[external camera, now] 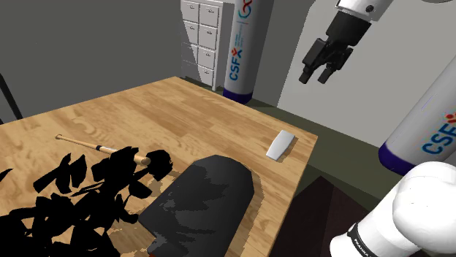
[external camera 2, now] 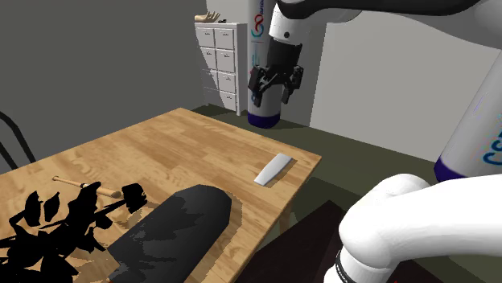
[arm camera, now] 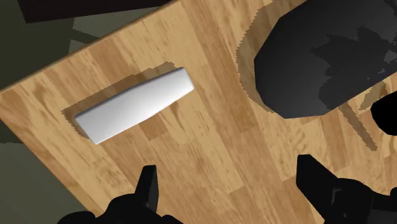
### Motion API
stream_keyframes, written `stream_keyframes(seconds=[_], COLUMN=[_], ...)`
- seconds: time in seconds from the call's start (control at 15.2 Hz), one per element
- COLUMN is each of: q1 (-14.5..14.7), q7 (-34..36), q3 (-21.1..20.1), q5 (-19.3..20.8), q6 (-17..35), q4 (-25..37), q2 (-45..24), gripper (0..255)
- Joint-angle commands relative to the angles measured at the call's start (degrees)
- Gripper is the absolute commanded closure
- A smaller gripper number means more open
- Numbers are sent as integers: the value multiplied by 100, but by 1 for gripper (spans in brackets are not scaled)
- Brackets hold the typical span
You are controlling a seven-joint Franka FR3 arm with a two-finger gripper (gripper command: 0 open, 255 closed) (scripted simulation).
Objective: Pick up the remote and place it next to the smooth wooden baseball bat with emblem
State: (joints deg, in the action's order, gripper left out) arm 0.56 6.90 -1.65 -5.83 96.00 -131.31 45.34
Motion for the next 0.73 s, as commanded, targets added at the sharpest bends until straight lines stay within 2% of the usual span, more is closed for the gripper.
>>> stream_keyframes(seconds=[0.0,0.66], q1=[0,-968], q7=[0,2390], q3=[0,-644], q5=[0,-99], q6=[0,1579], q4=[0,-1083], q2=[0,-843], gripper=[0,0])
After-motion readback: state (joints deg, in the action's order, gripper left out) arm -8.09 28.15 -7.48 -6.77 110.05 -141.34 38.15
